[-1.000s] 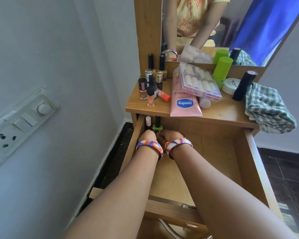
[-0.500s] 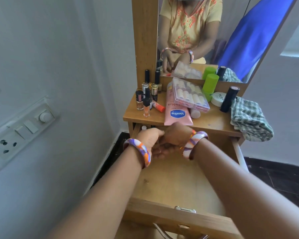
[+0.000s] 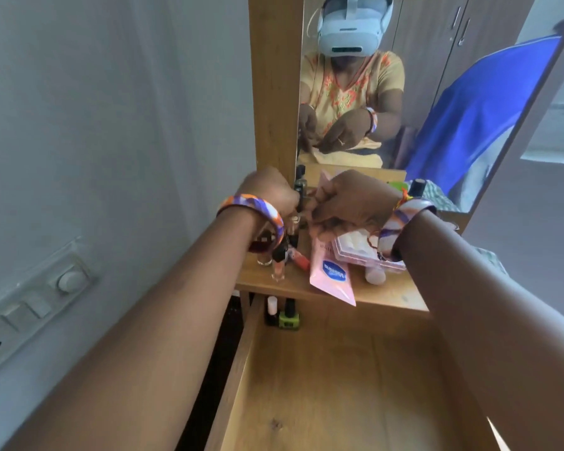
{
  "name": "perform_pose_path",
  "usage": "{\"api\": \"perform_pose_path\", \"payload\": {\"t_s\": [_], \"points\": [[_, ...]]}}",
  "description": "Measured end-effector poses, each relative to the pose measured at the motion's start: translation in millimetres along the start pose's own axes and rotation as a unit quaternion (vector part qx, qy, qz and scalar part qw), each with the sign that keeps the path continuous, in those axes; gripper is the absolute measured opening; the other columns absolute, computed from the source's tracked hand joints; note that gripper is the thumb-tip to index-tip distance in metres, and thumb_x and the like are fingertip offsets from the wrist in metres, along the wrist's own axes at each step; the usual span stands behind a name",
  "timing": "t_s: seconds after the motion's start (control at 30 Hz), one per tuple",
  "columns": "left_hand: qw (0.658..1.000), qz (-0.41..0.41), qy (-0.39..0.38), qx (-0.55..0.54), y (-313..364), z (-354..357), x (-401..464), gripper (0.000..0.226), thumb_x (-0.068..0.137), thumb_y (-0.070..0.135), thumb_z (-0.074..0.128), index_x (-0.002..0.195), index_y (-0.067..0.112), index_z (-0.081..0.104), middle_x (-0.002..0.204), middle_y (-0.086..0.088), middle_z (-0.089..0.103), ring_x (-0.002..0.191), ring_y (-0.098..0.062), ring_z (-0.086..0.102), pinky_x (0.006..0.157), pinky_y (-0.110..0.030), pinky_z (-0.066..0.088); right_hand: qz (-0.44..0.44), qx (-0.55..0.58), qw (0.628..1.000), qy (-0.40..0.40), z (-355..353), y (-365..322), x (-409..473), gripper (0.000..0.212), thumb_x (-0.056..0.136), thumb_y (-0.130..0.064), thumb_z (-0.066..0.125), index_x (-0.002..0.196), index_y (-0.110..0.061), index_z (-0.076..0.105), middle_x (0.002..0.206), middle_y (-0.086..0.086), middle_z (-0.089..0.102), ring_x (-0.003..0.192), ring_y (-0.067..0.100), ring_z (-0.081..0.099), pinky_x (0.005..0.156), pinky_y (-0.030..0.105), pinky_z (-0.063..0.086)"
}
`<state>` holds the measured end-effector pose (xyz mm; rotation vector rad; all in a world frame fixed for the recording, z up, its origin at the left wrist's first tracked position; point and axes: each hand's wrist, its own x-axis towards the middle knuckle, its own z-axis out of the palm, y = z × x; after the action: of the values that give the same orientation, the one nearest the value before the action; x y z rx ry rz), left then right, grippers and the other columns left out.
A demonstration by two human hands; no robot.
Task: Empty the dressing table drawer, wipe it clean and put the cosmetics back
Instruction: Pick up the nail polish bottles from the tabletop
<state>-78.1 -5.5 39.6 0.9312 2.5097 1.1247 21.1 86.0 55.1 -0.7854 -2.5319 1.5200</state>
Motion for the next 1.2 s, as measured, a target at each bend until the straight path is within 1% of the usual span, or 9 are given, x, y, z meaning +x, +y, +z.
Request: {"api": "perform_pose_path", "payload": {"t_s": [0.07,0.13,0.27,0.33,0.47,0.67,0.8,0.93,1.2], "points": [[0.994,0.041,0.088,0.055,3,-8,17,0.025,0.09,0.009,0.049,0.1,0.0,0.07,0.105,-0.018,0.069,0.098,-0.035,0.065,0.089,-0.032,0.052,-0.073,-0.088,0.987,0.117,1,-1,20,0.014,0.084,0.005,0.057,0.076,-0.004,0.063,0.072,0.013,0.066,0.051,0.009,0.065,0.054,0.022,0.055],[0.985,0.063,0.133,0.089,1,-12,33,0.026,0.092,0.008,0.048,0.104,0.005,0.07,0.111,-0.015,0.068,0.102,-0.031,0.064,0.086,-0.03,0.047,-0.141,-0.22,0.942,0.21,6,-1,38,0.018,0.081,0.003,0.054,0.089,-0.004,0.069,0.091,0.015,0.07,0.083,0.023,0.066,0.067,0.024,0.046],[0.979,0.075,0.074,0.175,-11,4,59,0.029,0.093,0.007,0.047,0.114,0.006,0.066,0.116,-0.016,0.065,0.105,-0.033,0.062,0.084,-0.03,0.048,-0.166,-0.334,0.906,0.198,11,9,75,0.035,0.081,0.003,0.053,0.113,-0.009,0.065,0.112,0.017,0.066,0.106,0.033,0.062,0.084,0.03,0.05],[0.975,0.08,0.048,0.204,-15,10,67,0.027,0.092,0.007,0.049,0.114,0.005,0.065,0.113,-0.017,0.065,0.098,-0.032,0.062,0.076,-0.029,0.044,-0.16,-0.373,0.895,0.183,11,14,88,0.036,0.082,0.003,0.052,0.115,-0.007,0.063,0.113,0.018,0.064,0.105,0.034,0.062,0.086,0.034,0.053],[0.97,0.088,0.04,0.222,-18,18,75,0.022,0.093,0.008,0.05,0.105,0.001,0.067,0.103,-0.019,0.066,0.074,-0.023,0.05,0.068,-0.025,0.04,-0.157,-0.426,0.878,0.149,13,18,95,0.03,0.082,0.0,0.056,0.111,-0.005,0.064,0.11,0.018,0.063,0.101,0.034,0.063,0.071,0.027,0.042],[0.964,0.089,0.059,0.243,-19,23,77,0.021,0.094,0.005,0.048,0.104,-0.001,0.065,0.104,-0.02,0.064,0.089,-0.032,0.061,0.081,-0.03,0.047,-0.17,-0.439,0.869,0.153,21,17,91,0.03,0.089,0.0,0.052,0.118,-0.001,0.059,0.118,0.02,0.053,0.105,0.037,0.057,0.077,0.033,0.044],[0.964,0.087,0.075,0.24,-19,19,72,0.023,0.093,0.003,0.046,0.105,-0.002,0.066,0.105,-0.021,0.064,0.093,-0.033,0.062,0.079,-0.029,0.047,-0.173,-0.421,0.876,0.163,26,17,89,0.031,0.089,0.001,0.048,0.118,-0.003,0.059,0.114,0.019,0.054,0.101,0.036,0.059,0.077,0.034,0.046],[0.965,0.085,0.109,0.224,-15,6,62,0.025,0.091,0.003,0.052,0.11,0.002,0.068,0.107,-0.018,0.066,0.092,-0.03,0.064,0.076,-0.026,0.046,-0.173,-0.392,0.886,0.178,22,11,80,0.029,0.085,0.006,0.05,0.112,0.0,0.061,0.111,0.02,0.061,0.102,0.034,0.06,0.08,0.033,0.048],[0.961,0.131,0.178,0.169,18,-37,29,0.019,0.085,0.0,0.059,0.097,0.006,0.073,0.103,-0.015,0.069,0.093,-0.03,0.065,0.076,-0.027,0.047,-0.189,-0.261,0.915,0.242,-8,-23,48,0.022,0.074,0.003,0.063,0.092,-0.005,0.073,0.095,0.012,0.072,0.092,0.025,0.066,0.074,0.022,0.047]]}}
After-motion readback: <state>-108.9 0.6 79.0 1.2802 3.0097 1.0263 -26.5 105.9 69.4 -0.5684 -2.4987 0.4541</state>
